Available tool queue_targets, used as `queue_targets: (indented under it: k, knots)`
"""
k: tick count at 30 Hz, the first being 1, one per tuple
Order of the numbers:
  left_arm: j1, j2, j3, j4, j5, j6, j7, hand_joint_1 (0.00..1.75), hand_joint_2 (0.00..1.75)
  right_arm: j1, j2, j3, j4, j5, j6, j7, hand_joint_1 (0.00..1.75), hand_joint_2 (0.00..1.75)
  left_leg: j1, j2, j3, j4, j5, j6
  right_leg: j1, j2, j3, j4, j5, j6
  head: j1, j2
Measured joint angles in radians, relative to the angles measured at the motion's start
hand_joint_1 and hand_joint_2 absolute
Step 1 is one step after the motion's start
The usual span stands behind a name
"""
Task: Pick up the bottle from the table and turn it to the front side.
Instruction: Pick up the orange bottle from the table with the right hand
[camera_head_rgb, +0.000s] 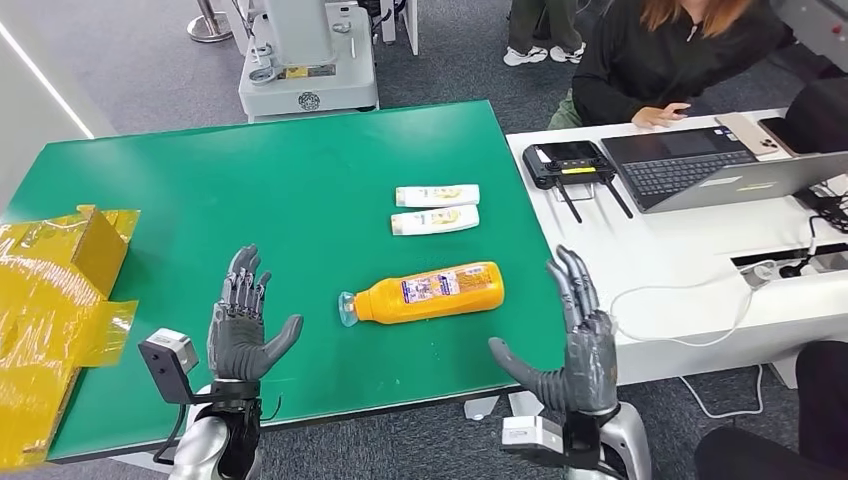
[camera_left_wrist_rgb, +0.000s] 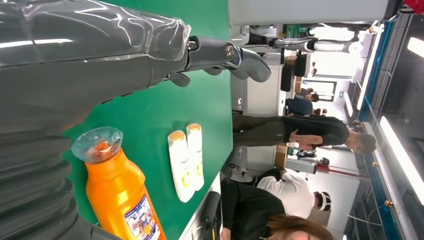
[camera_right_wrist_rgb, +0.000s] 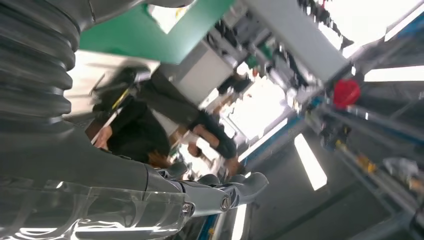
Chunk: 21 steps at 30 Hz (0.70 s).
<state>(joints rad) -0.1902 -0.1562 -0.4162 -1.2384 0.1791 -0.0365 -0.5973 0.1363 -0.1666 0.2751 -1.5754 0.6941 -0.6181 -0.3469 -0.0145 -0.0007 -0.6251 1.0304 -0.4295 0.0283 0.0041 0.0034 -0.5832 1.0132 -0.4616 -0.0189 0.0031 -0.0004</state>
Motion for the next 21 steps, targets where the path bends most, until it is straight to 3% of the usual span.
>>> queue_targets:
  k: [9,21]
  knots:
    - [-0.026,0.006,0.0,0.045,0.04,-0.047,-0.012,0.0,1.75,-0.296,-0.044,0.113,0.264,0.071,0.193,0.096,0.0,1.75,0.0,0.001,0.0,0.0,0.003,0.001,0.0,0.0,0.0,0.0,0.003,0.0,0.0,0.0]
    - [-0.016,0.011,0.0,0.05,0.01,-0.075,0.032,0.0,1.75,-0.454,-0.082,0.194,0.38,0.126,0.4,0.213,0.0,1.75,0.0,0.0,-0.001,0.0,0.003,0.001,0.0,-0.001,0.0,0.0,0.003,0.0,0.0,0.0]
